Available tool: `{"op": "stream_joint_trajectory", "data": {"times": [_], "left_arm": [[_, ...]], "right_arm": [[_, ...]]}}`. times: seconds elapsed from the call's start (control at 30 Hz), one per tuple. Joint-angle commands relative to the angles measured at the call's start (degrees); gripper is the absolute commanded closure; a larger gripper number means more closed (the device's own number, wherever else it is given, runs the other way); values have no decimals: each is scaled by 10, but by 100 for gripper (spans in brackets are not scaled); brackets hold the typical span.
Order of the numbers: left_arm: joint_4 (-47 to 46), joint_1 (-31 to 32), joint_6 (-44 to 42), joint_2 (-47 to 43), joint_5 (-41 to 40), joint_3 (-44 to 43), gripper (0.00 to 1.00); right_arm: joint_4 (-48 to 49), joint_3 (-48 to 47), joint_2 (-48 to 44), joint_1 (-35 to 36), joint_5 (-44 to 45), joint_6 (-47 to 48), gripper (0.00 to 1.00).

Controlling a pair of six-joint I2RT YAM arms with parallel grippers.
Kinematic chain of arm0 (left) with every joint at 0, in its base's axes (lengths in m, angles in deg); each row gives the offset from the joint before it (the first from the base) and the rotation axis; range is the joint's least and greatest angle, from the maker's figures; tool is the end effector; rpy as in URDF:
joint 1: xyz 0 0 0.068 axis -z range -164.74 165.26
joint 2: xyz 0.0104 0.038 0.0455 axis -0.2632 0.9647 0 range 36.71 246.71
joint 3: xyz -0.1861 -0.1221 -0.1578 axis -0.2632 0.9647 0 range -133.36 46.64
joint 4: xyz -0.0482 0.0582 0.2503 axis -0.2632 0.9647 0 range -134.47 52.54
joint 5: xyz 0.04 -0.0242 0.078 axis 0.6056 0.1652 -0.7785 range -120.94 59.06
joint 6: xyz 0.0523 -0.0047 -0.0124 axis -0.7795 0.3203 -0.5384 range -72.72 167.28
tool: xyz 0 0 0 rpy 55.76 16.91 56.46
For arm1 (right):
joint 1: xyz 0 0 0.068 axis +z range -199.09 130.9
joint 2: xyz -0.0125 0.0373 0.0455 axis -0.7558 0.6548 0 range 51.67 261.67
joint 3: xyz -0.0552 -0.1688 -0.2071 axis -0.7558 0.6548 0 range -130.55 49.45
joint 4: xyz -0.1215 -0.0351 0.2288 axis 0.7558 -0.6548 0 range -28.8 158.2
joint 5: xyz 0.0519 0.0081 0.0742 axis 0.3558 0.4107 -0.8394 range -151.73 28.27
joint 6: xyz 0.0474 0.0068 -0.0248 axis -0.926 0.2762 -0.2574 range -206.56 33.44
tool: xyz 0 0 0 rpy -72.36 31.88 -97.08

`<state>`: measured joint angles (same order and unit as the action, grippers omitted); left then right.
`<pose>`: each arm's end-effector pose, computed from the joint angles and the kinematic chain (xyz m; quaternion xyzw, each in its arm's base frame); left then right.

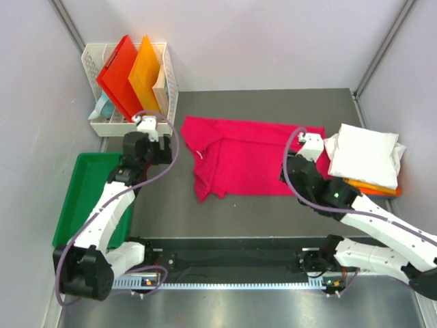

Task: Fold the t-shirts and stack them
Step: Grap the side of the flattened tshirt closest away from the robot with both arms

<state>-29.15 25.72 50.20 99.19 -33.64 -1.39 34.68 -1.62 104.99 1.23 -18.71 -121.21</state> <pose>0.2416 -0.0428 0.2901 0.0451 0.8637 -0.0382 0.5006 0.1404 0.1312 0.3170 0.0526 0.8432 0.0457 0.5331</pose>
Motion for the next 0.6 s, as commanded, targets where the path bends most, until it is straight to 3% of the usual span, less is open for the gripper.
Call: {"op": "stream_joint_trajectory", "data": {"times": [0.0,0.13,0.33,0.47,0.57], "left_arm": [[-336,-41,-52,-32,-11,161,7],[-475,-43,-114,21,34,253,4],[-605,-60,-99,70,153,316,1],[-687,-64,-120,100,130,359,1],[-675,-76,-105,135,105,329,1]], "right_arm": [[-66,-5,-37,59,150,-57,55],[-129,-14,-35,121,209,-115,51],[-281,-47,4,225,298,-271,48],[-370,-74,41,254,328,-366,47],[-391,-88,62,264,336,-392,46]]}}
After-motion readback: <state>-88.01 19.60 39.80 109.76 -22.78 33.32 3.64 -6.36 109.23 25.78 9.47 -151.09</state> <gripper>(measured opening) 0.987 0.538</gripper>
